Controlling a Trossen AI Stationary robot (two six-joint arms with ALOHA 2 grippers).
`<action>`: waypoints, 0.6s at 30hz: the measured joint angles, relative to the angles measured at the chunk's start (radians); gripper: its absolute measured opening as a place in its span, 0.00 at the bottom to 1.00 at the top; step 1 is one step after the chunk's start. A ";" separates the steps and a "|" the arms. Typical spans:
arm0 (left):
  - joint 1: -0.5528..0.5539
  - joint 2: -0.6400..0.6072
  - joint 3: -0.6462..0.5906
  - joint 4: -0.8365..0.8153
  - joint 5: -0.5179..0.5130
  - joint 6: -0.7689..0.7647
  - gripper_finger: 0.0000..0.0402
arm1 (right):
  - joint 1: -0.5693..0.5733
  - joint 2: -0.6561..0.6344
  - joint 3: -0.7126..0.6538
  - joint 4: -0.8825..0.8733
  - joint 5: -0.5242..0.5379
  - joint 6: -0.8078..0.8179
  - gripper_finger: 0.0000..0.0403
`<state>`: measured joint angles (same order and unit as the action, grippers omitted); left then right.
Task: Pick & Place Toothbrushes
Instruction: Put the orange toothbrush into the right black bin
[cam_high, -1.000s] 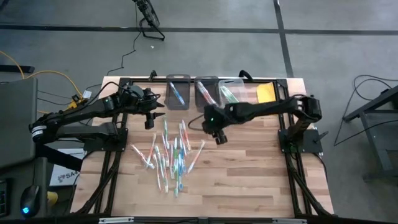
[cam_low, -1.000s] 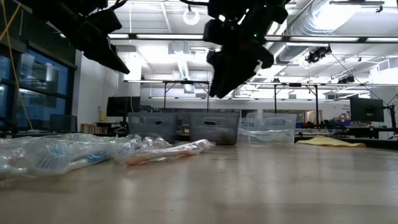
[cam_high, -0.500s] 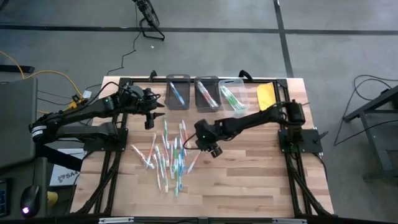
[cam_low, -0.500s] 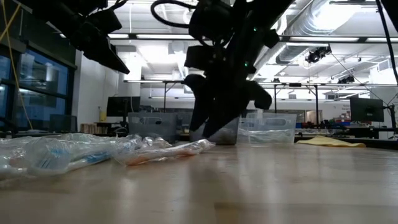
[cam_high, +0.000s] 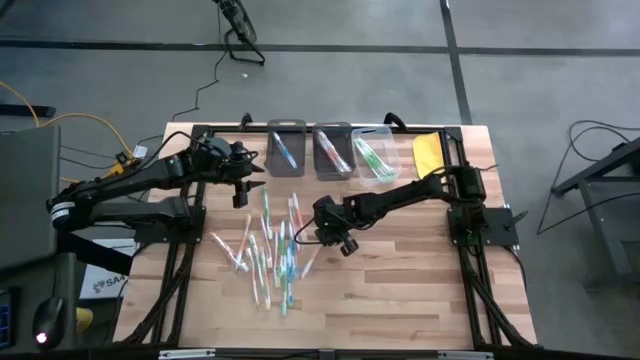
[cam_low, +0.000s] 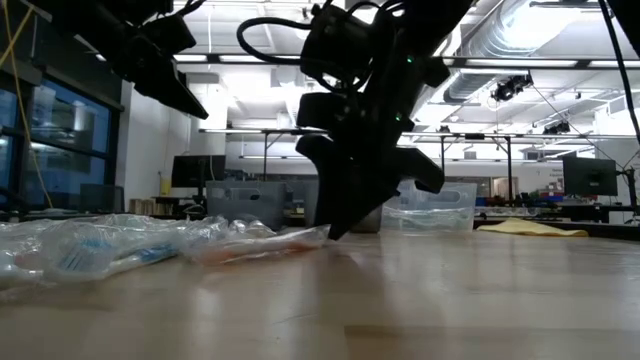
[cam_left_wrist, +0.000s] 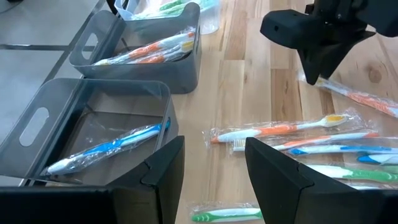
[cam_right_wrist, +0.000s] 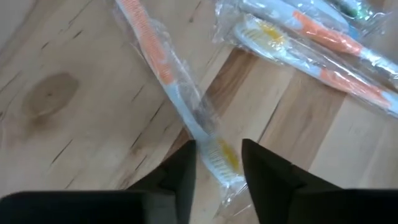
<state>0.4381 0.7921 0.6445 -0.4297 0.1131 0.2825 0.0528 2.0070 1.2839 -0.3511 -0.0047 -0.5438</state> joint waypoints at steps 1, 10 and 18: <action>0.000 0.000 0.000 0.000 0.000 0.000 0.41 | 0.000 0.000 0.000 0.000 0.000 0.000 0.25; 0.000 0.000 0.000 -0.009 0.000 0.000 0.41 | 0.000 -0.003 0.001 -0.028 -0.002 0.069 0.02; 0.000 0.000 0.000 -0.016 0.000 0.000 0.41 | -0.002 -0.119 0.000 -0.160 0.042 0.353 0.01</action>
<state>0.4377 0.7921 0.6445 -0.4453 0.1130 0.2826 0.0513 1.8881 1.2842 -0.5108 0.0369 -0.1912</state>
